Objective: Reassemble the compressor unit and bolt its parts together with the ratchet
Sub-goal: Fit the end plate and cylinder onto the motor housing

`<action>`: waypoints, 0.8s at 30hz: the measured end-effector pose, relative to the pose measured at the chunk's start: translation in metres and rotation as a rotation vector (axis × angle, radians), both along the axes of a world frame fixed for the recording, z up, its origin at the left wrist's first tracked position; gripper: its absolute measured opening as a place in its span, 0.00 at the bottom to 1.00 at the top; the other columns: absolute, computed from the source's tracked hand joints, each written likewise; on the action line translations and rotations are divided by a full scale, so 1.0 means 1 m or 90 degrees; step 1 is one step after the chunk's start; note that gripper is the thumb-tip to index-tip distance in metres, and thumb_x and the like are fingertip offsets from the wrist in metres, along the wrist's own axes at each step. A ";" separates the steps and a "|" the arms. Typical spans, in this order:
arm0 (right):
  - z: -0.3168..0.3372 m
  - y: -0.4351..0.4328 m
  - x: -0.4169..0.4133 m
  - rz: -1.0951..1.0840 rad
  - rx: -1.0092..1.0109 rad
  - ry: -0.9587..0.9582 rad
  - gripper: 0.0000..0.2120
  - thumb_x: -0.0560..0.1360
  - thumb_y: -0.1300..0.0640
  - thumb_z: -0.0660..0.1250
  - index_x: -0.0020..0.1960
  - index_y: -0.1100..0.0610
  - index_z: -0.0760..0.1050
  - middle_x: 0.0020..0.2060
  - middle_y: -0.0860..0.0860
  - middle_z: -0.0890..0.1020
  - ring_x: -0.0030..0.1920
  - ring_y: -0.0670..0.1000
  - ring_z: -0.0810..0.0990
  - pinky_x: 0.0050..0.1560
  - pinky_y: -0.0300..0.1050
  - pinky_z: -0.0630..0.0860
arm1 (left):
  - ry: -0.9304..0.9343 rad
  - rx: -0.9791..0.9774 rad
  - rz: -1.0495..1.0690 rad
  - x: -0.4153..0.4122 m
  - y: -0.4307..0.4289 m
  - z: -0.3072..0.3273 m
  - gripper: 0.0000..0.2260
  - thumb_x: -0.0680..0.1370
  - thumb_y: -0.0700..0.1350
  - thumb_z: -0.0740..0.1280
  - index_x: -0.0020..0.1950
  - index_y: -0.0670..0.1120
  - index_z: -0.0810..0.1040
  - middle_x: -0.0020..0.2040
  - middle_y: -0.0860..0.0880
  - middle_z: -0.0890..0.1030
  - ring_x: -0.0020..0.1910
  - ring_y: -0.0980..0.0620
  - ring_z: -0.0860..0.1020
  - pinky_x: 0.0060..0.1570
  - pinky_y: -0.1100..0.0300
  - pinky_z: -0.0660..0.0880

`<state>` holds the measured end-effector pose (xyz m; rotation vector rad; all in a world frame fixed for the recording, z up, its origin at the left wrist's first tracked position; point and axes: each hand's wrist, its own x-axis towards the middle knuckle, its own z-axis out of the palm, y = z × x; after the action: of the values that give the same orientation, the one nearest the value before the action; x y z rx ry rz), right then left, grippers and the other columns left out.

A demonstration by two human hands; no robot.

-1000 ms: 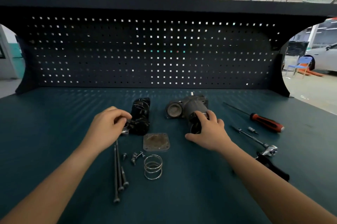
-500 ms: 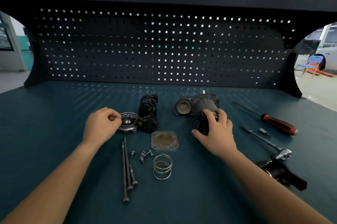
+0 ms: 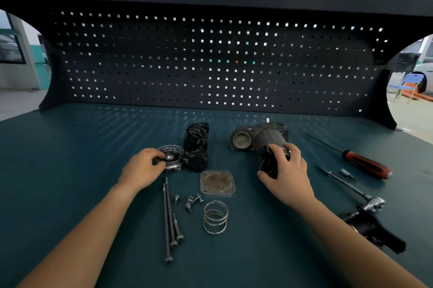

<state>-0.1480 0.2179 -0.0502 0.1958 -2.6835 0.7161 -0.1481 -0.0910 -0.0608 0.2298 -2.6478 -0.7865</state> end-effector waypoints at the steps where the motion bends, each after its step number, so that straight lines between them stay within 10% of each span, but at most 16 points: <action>1: 0.000 0.000 0.000 0.001 0.002 -0.001 0.30 0.73 0.49 0.68 0.71 0.47 0.59 0.72 0.54 0.51 0.69 0.62 0.56 0.66 0.55 0.63 | -0.050 -0.051 -0.008 -0.001 0.000 -0.002 0.14 0.78 0.45 0.63 0.63 0.47 0.76 0.69 0.50 0.70 0.66 0.50 0.69 0.62 0.50 0.68; 12: 0.000 0.010 0.009 0.054 -0.143 0.005 0.40 0.70 0.56 0.69 0.75 0.49 0.51 0.72 0.49 0.63 0.68 0.53 0.65 0.59 0.45 0.66 | -0.121 -0.197 0.031 0.010 -0.010 0.004 0.17 0.75 0.56 0.66 0.62 0.51 0.74 0.64 0.53 0.71 0.63 0.52 0.69 0.59 0.47 0.67; 20: 0.000 0.008 0.017 0.145 -0.174 -0.037 0.29 0.71 0.59 0.69 0.69 0.50 0.62 0.55 0.37 0.69 0.57 0.42 0.68 0.47 0.29 0.64 | 0.095 -0.131 -0.004 0.014 -0.010 -0.003 0.13 0.76 0.46 0.67 0.56 0.40 0.77 0.53 0.44 0.77 0.47 0.48 0.75 0.43 0.57 0.69; 24: -0.003 0.011 0.015 0.117 -0.221 -0.086 0.27 0.73 0.58 0.68 0.70 0.53 0.64 0.64 0.47 0.71 0.65 0.49 0.69 0.59 0.39 0.68 | 0.199 -0.011 0.025 0.016 -0.013 0.004 0.10 0.77 0.46 0.66 0.54 0.41 0.76 0.46 0.48 0.77 0.44 0.50 0.74 0.42 0.55 0.68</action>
<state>-0.1334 0.2293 -0.0535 0.3162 -2.6320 1.2770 -0.1324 -0.1041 -0.0568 0.1406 -2.3486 -0.7217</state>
